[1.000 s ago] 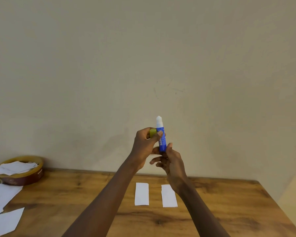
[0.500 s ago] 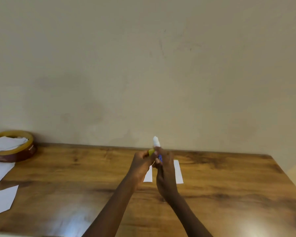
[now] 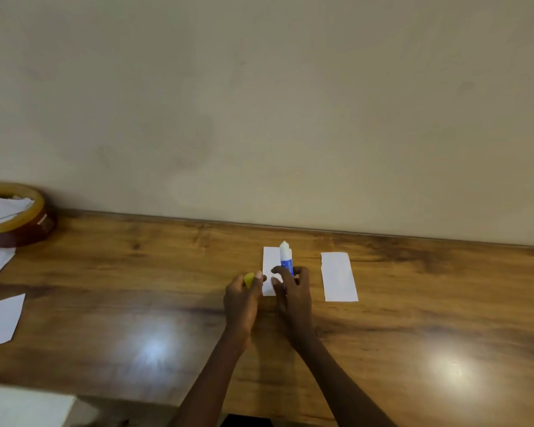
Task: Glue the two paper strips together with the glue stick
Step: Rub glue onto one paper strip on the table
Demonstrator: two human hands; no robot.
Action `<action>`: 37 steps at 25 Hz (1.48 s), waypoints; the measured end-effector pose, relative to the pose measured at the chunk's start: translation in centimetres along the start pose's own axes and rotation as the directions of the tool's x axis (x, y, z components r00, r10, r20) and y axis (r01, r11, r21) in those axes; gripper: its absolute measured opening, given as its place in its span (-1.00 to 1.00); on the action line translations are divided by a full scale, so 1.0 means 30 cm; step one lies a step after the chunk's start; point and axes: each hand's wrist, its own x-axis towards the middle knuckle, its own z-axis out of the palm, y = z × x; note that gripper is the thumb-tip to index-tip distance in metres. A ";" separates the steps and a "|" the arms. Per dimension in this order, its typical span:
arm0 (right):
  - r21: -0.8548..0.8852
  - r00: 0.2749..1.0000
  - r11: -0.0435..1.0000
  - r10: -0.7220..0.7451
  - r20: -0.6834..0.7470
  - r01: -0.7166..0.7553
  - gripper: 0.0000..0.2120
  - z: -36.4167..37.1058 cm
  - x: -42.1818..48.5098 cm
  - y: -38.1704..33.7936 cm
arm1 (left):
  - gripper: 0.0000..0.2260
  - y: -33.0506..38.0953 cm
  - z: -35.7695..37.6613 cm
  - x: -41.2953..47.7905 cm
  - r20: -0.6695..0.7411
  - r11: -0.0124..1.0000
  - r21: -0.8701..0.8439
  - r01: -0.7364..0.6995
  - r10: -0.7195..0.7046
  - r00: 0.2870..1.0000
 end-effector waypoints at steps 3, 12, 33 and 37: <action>-0.097 0.997 0.994 0.063 0.049 -0.058 -0.65 0.019 0.055 0.030 | -0.85 -0.012 -0.014 0.008 -0.034 0.990 0.102 -0.101 0.105 0.994; -0.146 0.922 0.989 0.069 0.381 -0.013 -0.54 -0.112 -0.007 0.112 | -0.67 -0.137 -0.072 0.009 -0.067 0.880 0.430 -0.203 0.255 0.965; 0.369 0.993 0.929 -0.007 0.114 -0.035 -0.90 0.009 0.052 0.040 | -0.28 -0.260 -0.005 0.088 -0.169 0.642 0.758 -0.113 0.361 0.917; 0.328 0.986 0.941 0.023 0.167 -0.078 -0.87 0.010 0.044 0.044 | -0.28 -0.263 -0.006 0.089 -0.160 0.624 0.773 -0.116 0.368 0.916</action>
